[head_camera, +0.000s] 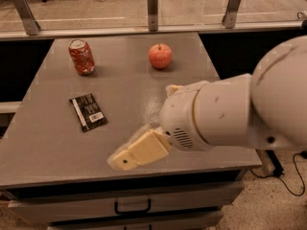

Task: Move rxbar chocolate near apple

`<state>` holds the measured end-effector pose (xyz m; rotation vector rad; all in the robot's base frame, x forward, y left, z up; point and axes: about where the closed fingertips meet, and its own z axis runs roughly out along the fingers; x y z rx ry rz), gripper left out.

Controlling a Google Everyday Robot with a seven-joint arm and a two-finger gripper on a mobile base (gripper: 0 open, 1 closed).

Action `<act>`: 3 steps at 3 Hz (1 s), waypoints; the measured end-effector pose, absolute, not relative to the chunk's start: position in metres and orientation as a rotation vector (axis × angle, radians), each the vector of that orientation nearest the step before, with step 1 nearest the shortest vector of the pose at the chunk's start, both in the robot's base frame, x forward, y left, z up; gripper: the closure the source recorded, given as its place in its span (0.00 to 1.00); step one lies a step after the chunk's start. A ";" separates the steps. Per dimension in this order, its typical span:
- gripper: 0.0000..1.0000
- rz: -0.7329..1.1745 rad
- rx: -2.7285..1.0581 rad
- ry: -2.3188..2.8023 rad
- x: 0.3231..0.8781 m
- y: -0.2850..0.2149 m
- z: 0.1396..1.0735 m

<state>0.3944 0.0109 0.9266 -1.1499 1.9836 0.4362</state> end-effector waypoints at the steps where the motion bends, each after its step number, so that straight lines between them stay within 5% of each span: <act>1: 0.00 0.468 -1.064 1.960 0.407 0.060 0.930; 3: 0.00 0.434 -0.990 2.013 0.400 0.062 0.939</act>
Offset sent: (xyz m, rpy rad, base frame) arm 0.0109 0.0451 0.0038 0.0644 -0.0185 -0.0330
